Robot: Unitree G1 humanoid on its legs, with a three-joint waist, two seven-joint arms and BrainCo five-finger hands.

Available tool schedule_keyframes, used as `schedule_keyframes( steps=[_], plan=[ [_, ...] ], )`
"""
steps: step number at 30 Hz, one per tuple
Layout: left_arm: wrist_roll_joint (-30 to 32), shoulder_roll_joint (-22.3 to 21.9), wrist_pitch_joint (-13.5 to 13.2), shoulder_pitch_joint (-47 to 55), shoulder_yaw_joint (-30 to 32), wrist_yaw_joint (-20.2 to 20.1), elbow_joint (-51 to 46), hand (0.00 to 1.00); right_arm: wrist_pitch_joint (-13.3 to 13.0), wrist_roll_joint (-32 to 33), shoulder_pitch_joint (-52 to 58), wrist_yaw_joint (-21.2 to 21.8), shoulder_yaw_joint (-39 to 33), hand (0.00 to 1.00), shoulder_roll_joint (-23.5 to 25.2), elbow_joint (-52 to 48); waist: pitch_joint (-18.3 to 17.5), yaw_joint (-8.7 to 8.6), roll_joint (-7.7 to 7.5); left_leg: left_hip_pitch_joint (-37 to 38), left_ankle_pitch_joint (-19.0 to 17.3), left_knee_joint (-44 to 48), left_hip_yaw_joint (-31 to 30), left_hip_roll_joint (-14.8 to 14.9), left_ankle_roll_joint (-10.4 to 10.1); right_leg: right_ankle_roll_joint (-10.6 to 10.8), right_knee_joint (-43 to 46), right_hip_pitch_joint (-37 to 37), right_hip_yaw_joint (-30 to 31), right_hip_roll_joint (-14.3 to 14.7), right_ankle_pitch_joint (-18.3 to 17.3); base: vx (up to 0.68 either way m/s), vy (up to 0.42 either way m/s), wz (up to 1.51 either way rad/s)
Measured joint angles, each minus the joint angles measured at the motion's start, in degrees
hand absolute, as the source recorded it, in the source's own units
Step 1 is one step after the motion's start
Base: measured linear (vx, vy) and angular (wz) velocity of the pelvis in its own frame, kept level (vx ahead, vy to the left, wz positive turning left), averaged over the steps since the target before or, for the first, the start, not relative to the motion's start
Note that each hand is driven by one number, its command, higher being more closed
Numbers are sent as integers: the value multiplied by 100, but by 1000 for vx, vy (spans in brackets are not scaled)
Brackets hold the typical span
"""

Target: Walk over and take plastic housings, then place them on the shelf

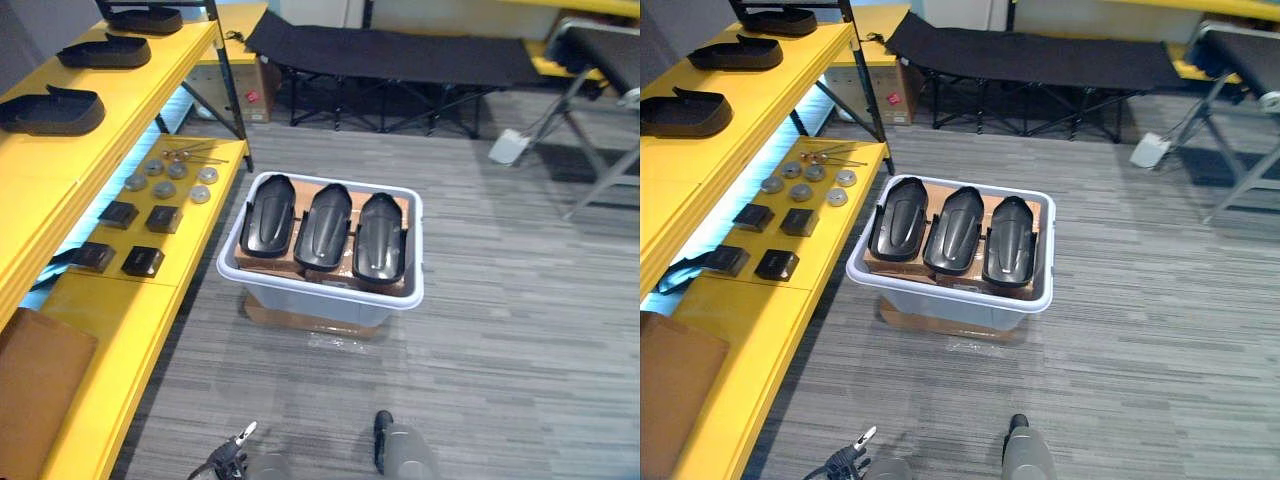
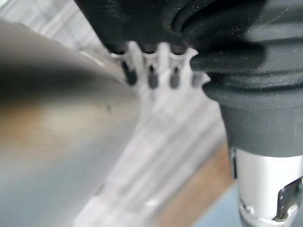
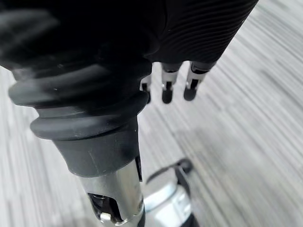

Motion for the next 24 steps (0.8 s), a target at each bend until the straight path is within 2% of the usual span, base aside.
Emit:
schedule_keyframes(
  steps=[1,2,3,4,5,6,7,8,9,11,13,15,17,18,23,24],
  plan=[
    [-223,-42,-23,121,33,-6,-47,0,-271,153,-55,47,7,0,31,-110,11,-4,5,-35,0,-105,121,-35,-2,-7,-152,302,-147,-51,-3,237,-110,38],
    [-238,-16,-14,134,26,-37,-52,0,-463,239,-138,82,5,0,52,-289,21,-1,-16,-12,21,-685,381,-112,-33,1,-289,474,-254,-142,0,230,-61,41],
    [-212,1,-9,132,27,-67,-53,0,-562,277,-140,100,2,0,25,-366,26,-7,-25,-4,53,-1103,476,-179,-58,26,-352,539,-309,-212,-4,203,34,41],
    [-187,32,-3,131,44,-121,-71,0,-749,437,-164,106,-1,0,12,-581,66,-8,-80,-17,248,-1953,505,-400,-26,113,-417,612,-352,-389,-49,168,120,37],
    [-67,94,-3,144,87,-144,-55,0,-913,626,-197,104,11,0,29,-693,134,1,-190,12,709,-2316,487,-613,-2,196,-455,666,-350,-594,-110,164,138,34],
    [85,104,3,162,72,-166,-14,0,-981,683,-204,106,32,0,29,-749,144,-10,-206,36,927,-2439,513,-680,-10,282,-515,705,-353,-650,-112,134,126,28],
    [361,197,-15,182,32,-209,79,0,-1114,845,-240,108,128,0,46,-777,210,10,-329,58,903,-2485,566,-864,89,434,-704,776,-306,-781,-39,174,189,8],
    [584,264,-49,216,-29,-228,182,0,-1183,879,-354,120,285,0,137,-787,299,89,-389,42,822,-2379,655,-934,171,555,-946,854,-271,-831,93,169,202,-1],
    [613,275,-92,220,-13,-221,204,0,-1238,876,-396,122,340,0,196,-798,329,107,-439,-14,762,-2302,663,-966,182,596,-1028,874,-272,-850,166,178,207,-9],
    [1105,452,-175,199,-283,-225,192,0,-1460,929,-541,13,514,0,358,-865,427,149,-621,-114,545,-2107,673,-1138,297,680,-1185,945,-276,-981,252,196,184,10],
    [1205,495,-292,183,-485,-177,188,0,-1628,1142,-627,-170,538,0,362,-967,429,164,-625,-117,341,-1907,722,-1168,356,690,-1178,1001,-262,-1040,258,167,167,-5],
    [921,536,-417,107,-653,-100,80,0,-1995,840,-632,-775,634,0,366,-1476,428,187,-632,-92,145,-1743,823,-1192,427,696,-1176,1023,-196,-1097,265,178,177,-20],
    [667,626,-466,68,-701,-121,-140,0,-2192,342,-641,-1376,632,0,412,-2063,460,207,-692,-111,130,-1737,894,-1188,430,723,-1222,986,-143,-1105,300,105,67,-18],
    [510,657,-465,63,-708,-119,-338,0,-2291,-232,-644,-2021,614,0,418,-2852,458,241,-742,-159,130,-1733,971,-1143,430,785,-1355,943,-125,-1072,391,72,15,-26],
    [527,700,-472,93,-720,-100,-722,0,-2284,-1391,-624,-3638,201,0,396,-5038,486,282,-834,-195,127,-1727,1118,-845,424,706,-1816,939,-117,-772,768,56,-33,-30],
    [535,707,-473,96,-719,-100,-723,0,-2281,-1427,-602,-3747,92,0,391,-5269,483,279,-848,-193,127,-1720,1123,-826,424,700,-1839,940,-118,-753,788,57,-38,-20]
  ],
)
